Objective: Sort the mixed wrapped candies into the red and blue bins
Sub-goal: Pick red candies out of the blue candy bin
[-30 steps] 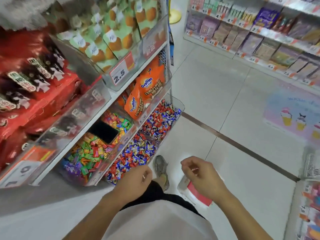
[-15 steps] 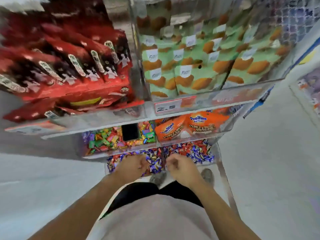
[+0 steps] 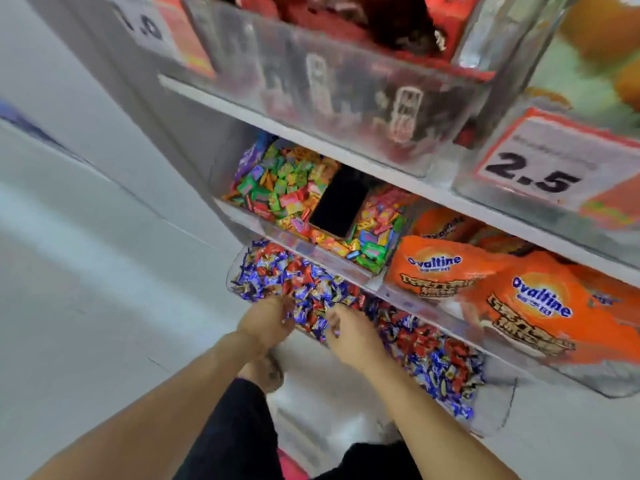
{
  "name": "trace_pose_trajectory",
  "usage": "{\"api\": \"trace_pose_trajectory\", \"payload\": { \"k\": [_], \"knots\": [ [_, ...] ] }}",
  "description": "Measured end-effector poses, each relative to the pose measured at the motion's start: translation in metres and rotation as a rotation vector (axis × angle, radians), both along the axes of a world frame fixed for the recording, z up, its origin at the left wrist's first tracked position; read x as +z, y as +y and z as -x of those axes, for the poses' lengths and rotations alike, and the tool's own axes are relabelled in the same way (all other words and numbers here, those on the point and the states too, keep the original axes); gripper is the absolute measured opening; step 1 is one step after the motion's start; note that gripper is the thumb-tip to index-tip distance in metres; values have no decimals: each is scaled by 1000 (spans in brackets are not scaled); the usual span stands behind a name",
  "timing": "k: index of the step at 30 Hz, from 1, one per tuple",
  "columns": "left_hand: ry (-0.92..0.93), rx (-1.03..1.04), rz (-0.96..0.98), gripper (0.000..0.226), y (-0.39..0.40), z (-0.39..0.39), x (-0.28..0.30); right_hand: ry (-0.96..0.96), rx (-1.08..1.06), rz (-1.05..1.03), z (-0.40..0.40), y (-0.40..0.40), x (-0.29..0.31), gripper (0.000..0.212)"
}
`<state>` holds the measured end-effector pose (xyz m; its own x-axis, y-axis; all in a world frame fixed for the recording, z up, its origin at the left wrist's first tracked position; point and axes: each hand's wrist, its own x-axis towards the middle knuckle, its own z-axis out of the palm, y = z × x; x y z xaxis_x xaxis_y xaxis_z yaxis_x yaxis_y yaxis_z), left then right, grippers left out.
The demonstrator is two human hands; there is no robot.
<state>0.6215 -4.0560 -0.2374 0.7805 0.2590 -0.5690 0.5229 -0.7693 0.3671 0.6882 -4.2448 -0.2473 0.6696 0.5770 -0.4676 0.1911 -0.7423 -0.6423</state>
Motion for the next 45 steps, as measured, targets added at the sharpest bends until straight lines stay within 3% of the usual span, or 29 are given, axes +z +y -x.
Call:
{"api": "trace_pose_trajectory", "payload": {
  "k": [6, 11, 16, 20, 24, 29, 34, 37, 42, 45],
  "knots": [
    [-305, -93, 54, 22, 23, -20, -100, -266, 45, 67, -23, 45, -85, 37],
    [-547, -396, 33, 19, 37, -30, -158, -496, 155, 174, -28, 51, -124, 41],
    [-736, -535, 65, 25, 54, -30, -176, -806, 162, -27, -19, 46, -157, 25],
    [-737, -510, 182, 23, 62, -32, -177, -895, 65, -108, -8, 41, -165, 8],
    [-829, -421, 236, 16, 55, -13, -172, -961, -35, -131, 2, 35, -165, 8],
    [-841, -340, 242, 8, 55, -4, -177, -969, -42, 41, 6, 43, -162, 32],
    [-859, -282, 188, 12, 48, -11, -195, -1011, -181, 5, 9, 61, -161, 6],
    [-889, -247, 234, 19, 50, -8, -196, -1001, -261, -57, 17, 62, -160, 9],
    [-963, -254, 336, 41, 49, -2, -182, -710, -388, -323, 37, 57, -145, 10],
    [-913, -210, 489, 30, 48, 3, -174, -469, -422, -485, 44, 54, -143, 11]
  ]
}}
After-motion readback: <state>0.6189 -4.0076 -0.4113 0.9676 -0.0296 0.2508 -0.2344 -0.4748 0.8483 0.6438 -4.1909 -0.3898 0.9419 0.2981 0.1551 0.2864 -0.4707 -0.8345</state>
